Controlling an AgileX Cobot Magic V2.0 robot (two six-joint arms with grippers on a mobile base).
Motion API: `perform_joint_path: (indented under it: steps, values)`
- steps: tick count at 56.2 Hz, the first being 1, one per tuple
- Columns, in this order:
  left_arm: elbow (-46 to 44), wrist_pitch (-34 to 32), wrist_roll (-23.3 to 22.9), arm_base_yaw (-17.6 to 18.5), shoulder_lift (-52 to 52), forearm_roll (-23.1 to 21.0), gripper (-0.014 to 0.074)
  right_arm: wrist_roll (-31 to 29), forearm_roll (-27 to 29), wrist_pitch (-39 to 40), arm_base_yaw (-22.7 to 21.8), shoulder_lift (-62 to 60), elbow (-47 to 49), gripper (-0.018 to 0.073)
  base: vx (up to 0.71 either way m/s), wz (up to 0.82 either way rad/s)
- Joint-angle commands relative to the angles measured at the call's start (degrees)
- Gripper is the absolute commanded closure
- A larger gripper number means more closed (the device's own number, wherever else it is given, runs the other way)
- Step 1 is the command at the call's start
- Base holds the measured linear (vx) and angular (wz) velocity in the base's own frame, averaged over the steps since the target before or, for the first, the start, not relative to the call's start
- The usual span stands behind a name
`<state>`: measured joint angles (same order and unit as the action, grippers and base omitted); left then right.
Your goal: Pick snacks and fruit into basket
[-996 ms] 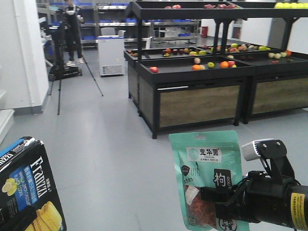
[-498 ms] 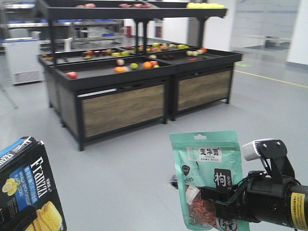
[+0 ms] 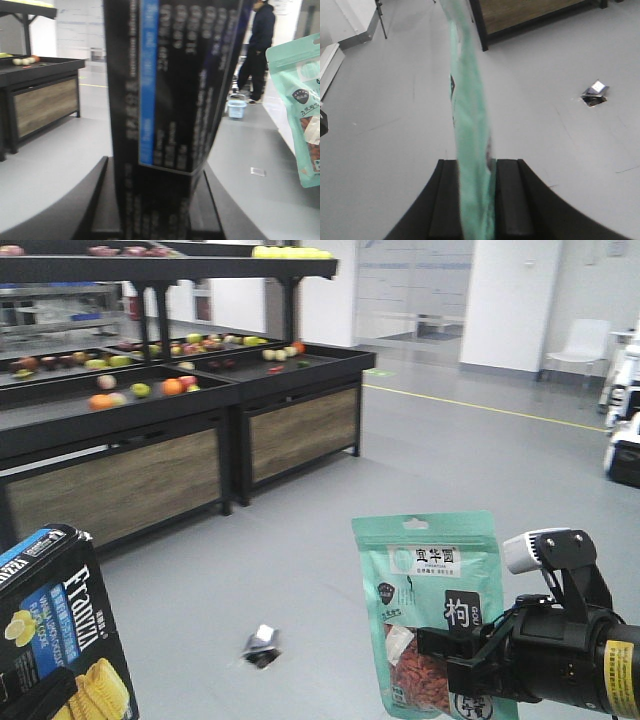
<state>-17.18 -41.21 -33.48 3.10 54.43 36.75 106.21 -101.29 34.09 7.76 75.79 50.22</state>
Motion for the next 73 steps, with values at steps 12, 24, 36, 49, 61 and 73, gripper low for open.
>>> perform_joint_path:
  steps: [12,24,36,49,61,73]
  values:
    - [-1.6,-5.0,-0.4,-0.1,-0.6,-2.2,0.0594,-0.7,2.8,-0.3,-0.2,-1.9,1.6,0.0569,0.46,-0.47]
    - [-1.6,-5.0,-0.4,-0.1,-0.6,-2.2,0.0594,-0.7,2.8,-0.2,-0.2,-1.9,1.6,0.0569,0.48,-0.41]
    - [-1.6,-5.0,-0.4,-0.1,-0.6,-2.2,0.0594,-0.7,2.8,-0.3,-0.2,-1.9,1.6,0.0569,0.49,-0.33]
    - [-1.6,-5.0,-0.4,-0.1,-0.6,-2.2,0.0594,-0.7,2.8,-0.2,-0.2,-1.9,1.6,0.0569,0.52,-0.29]
    - [-1.6,-5.0,-0.4,-0.1,-0.6,-2.2,0.0594,-0.7,2.8,-0.3,-0.2,-1.9,1.6,0.0569,0.54,-0.25]
    - [-1.6,-5.0,-0.4,-0.1,-0.6,-2.2,0.0594,-0.7,2.8,-0.3,-0.2,-1.9,1.6,0.0569,0.55,-0.22]
